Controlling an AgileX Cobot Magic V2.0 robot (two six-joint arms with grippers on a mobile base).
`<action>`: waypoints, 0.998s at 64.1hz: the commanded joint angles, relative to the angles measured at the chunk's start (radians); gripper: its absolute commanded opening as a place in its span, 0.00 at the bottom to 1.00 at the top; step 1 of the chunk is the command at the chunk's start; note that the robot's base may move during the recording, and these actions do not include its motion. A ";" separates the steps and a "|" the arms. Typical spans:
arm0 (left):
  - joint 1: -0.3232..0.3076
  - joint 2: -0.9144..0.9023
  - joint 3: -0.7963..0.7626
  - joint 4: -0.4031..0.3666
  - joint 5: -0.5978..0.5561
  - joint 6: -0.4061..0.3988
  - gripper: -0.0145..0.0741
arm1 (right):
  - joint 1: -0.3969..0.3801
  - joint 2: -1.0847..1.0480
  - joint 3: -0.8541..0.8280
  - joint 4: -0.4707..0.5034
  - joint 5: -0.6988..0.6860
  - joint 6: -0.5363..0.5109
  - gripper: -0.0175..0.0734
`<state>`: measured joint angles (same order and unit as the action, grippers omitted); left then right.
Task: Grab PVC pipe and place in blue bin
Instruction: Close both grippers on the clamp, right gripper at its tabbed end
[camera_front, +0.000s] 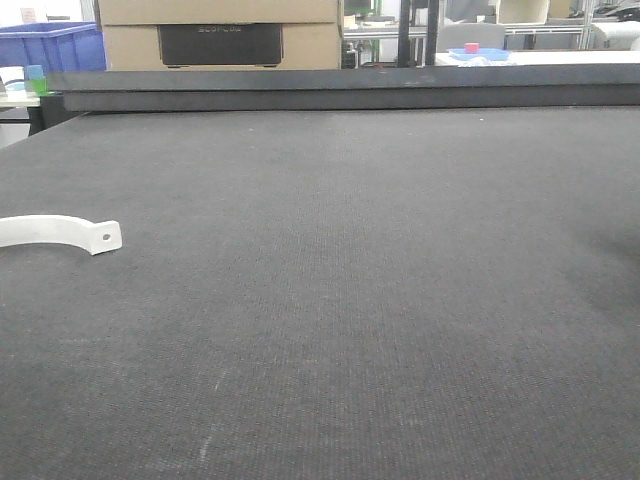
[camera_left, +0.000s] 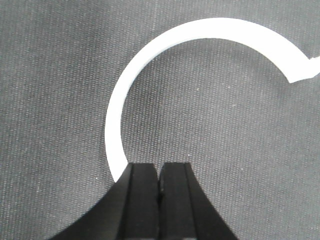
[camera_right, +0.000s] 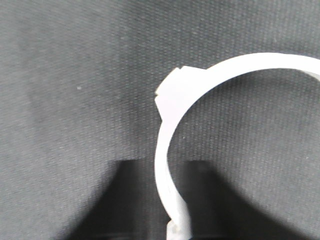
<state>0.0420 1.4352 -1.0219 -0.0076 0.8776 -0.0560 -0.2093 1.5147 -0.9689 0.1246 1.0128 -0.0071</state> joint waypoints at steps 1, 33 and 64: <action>-0.004 0.000 -0.009 -0.013 0.003 -0.010 0.04 | 0.000 0.011 -0.007 -0.014 -0.030 0.007 0.47; -0.004 0.000 -0.009 -0.013 0.009 -0.010 0.04 | 0.000 0.125 -0.007 -0.014 -0.049 0.007 0.41; 0.091 0.056 -0.111 -0.013 0.145 0.005 0.04 | 0.000 0.064 -0.009 -0.005 0.036 0.007 0.02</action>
<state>0.1071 1.4648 -1.0913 -0.0141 1.0061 -0.0853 -0.2079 1.6204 -0.9799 0.1100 1.0097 0.0000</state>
